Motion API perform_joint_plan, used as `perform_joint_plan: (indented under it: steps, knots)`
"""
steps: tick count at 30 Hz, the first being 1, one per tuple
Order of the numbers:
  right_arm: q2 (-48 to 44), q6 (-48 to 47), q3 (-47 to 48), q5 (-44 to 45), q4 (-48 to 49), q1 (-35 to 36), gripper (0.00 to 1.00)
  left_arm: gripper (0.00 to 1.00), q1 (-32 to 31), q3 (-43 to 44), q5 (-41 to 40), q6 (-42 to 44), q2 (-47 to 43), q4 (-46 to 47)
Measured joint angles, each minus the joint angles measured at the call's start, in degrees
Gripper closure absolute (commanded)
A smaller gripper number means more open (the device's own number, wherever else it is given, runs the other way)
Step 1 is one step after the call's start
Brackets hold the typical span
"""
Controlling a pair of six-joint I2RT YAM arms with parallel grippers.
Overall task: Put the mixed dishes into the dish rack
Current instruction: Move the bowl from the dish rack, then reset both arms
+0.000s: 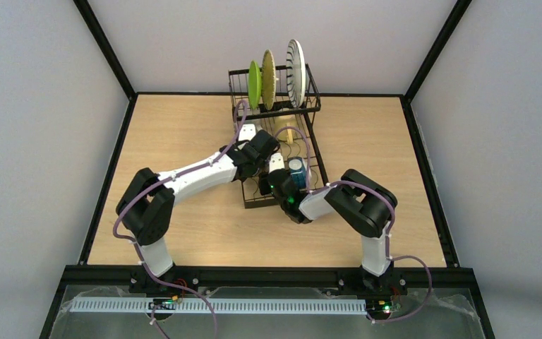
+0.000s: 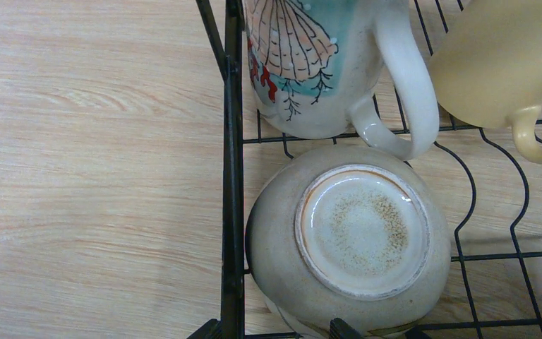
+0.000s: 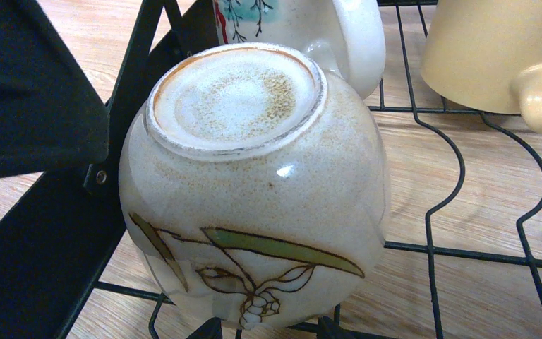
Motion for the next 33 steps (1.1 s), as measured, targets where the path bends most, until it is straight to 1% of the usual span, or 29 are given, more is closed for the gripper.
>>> perform_joint_plan:
  steps: [3, 6, 14, 17, 23, 29, 33]
  knots:
    - [-0.3, -0.2, 0.0, 0.0, -0.4, 0.0, 0.23, 0.13, 0.1, 0.3, -0.1, -1.2, 0.0, -0.8]
    - [-2.1, -1.2, 0.0, 0.5, -2.8, -0.2, 0.23, 0.13, 0.7, 0.7, 0.0, -2.9, -0.1, -1.2]
    - [-11.6, -2.2, 0.0, 1.5, -10.1, -0.8, 0.23, 0.13, 1.9, 0.8, 1.1, -7.3, -2.3, -3.8]
    - [-13.9, -2.5, 0.1, 1.6, -12.3, -0.8, 0.23, 0.13, 1.9, 0.5, 1.6, -8.6, -4.1, -4.2]
    - [-15.6, -3.3, 2.4, 1.6, -16.7, -0.7, 0.23, 0.13, 1.9, -1.7, 2.6, -10.6, -7.6, -4.2]
    - [-17.0, -4.6, 5.2, 1.7, -19.7, -0.7, 0.23, 0.14, 1.9, -4.9, 4.0, -12.0, -8.5, -4.2]
    - [-18.0, -5.1, 6.5, 2.1, -20.6, -0.7, 0.23, 0.14, 1.9, -5.5, 4.5, -12.3, -8.6, -4.2]
